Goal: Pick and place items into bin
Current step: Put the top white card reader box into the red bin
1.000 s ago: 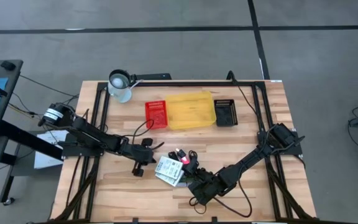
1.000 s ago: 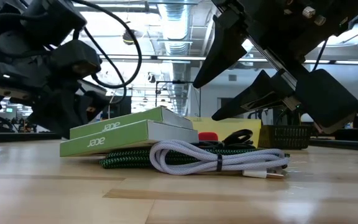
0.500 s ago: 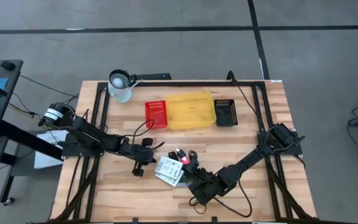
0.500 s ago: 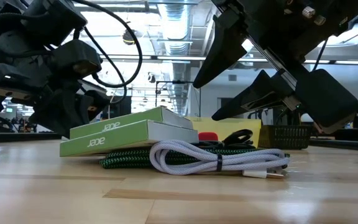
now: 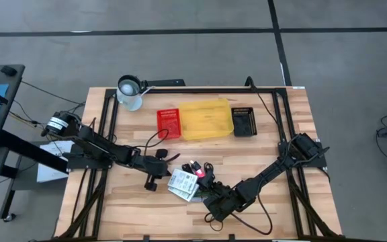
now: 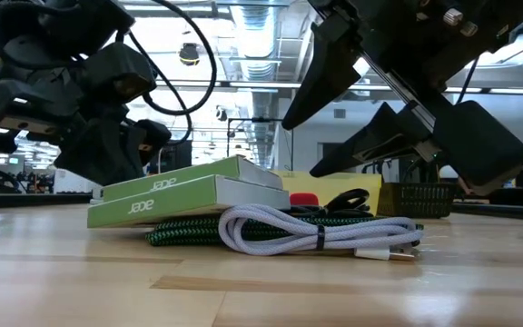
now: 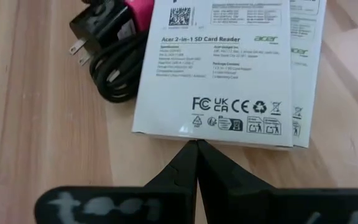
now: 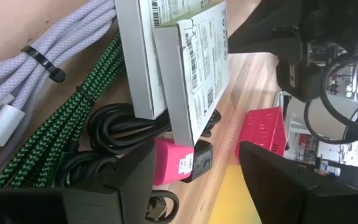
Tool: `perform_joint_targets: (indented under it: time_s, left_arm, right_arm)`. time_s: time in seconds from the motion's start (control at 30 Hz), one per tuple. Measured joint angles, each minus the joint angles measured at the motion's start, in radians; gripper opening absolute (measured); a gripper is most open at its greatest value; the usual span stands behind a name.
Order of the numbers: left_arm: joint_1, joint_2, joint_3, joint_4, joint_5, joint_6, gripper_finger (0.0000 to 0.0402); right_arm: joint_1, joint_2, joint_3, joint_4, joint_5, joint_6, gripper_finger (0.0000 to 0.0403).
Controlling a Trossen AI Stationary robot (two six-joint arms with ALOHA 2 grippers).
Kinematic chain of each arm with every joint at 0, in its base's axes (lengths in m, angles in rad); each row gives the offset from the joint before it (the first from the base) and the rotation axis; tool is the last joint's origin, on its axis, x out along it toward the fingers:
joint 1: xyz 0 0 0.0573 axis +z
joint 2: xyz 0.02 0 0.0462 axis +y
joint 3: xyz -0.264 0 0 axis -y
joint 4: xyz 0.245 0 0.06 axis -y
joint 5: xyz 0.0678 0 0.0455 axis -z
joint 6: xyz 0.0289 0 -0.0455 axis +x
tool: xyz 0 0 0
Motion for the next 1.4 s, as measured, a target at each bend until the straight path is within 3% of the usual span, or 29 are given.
perform_joint_targets:
  time_s: [0.77, 1.4]
  left_arm:
    - [0.000, 0.000, 0.007, -0.043, -0.009, -0.002, 0.0000]
    - [0.000, 0.000, 0.007, -0.043, -0.009, -0.008, 0.0000]
  right_arm:
    - [-0.061, 0.000, 0.000, 0.000, -0.096, -0.039, 0.0226]
    - [-0.072, 0.028, 0.001, 0.043, -0.121, -0.195, 0.0226]
